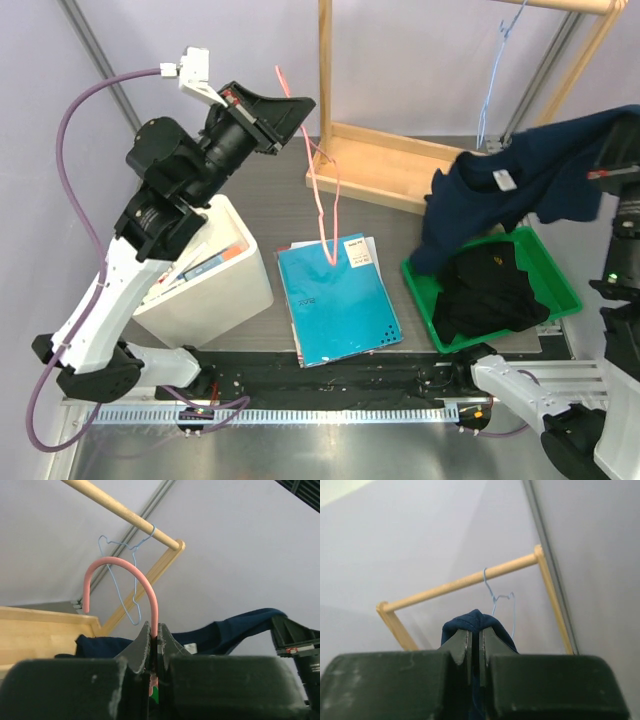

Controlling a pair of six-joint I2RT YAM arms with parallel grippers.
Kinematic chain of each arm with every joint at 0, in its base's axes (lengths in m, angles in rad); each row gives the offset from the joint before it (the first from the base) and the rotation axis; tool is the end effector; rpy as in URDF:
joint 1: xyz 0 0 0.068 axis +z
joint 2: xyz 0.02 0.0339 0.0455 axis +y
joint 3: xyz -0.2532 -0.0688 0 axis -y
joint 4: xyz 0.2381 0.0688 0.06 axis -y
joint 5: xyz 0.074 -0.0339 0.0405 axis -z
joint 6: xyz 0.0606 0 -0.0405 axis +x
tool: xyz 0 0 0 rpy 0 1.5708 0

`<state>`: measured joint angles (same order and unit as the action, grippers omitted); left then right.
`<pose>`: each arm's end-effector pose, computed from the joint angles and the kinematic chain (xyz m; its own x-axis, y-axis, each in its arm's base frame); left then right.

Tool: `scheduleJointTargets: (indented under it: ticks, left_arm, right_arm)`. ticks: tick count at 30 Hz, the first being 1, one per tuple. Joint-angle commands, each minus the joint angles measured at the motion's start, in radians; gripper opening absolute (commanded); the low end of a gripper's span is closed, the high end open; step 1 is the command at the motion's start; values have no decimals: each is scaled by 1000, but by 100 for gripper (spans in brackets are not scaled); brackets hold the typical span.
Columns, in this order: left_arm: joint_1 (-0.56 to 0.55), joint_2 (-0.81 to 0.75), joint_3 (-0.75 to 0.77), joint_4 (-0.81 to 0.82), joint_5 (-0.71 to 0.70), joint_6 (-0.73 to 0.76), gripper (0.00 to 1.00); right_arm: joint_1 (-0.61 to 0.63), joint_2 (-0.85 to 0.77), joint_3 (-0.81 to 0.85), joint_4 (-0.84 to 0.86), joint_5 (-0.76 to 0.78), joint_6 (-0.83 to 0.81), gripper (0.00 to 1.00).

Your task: Remove the t-shirt from the hanger

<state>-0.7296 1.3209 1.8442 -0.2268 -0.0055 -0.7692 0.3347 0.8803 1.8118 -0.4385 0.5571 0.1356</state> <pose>0.1958 -0.1746 0.5691 -0.3044 -0.6609 -0.6860 0.6276 0.4026 -0.6664 0.0702 -0.0095 0.5949 0.4647 0.2831 -0.8390 0.0992 0.9249 0.3670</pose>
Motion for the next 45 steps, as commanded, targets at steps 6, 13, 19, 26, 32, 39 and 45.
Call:
scheduleJointTargets:
  ticks: [6,13,19,26,32,39,45]
  left_arm:
    - [6,-38,-94,-3,42,38,0]
    - [6,-51,-137,23,52,25,0]
    - [7,-52,-140,24,64,22,0]
    - [6,-66,-160,30,56,22,0]
    - [6,-71,-177,41,62,13,0]
    - [7,-83,-181,38,56,18,0]
    - [7,-91,-194,40,55,13,0]
  right_arm:
    - [3,-7,191,78,47,-110,1]
    - [3,-53,210,64,37,-88,1]
    - [6,-63,254,64,17,-82,1]
    - [10,-61,336,73,-8,-82,1]
    - [15,-67,319,70,-3,-77,1]
    - [29,-44,282,101,7,-94,1]
    - [50,-17,178,173,10,-85,1]
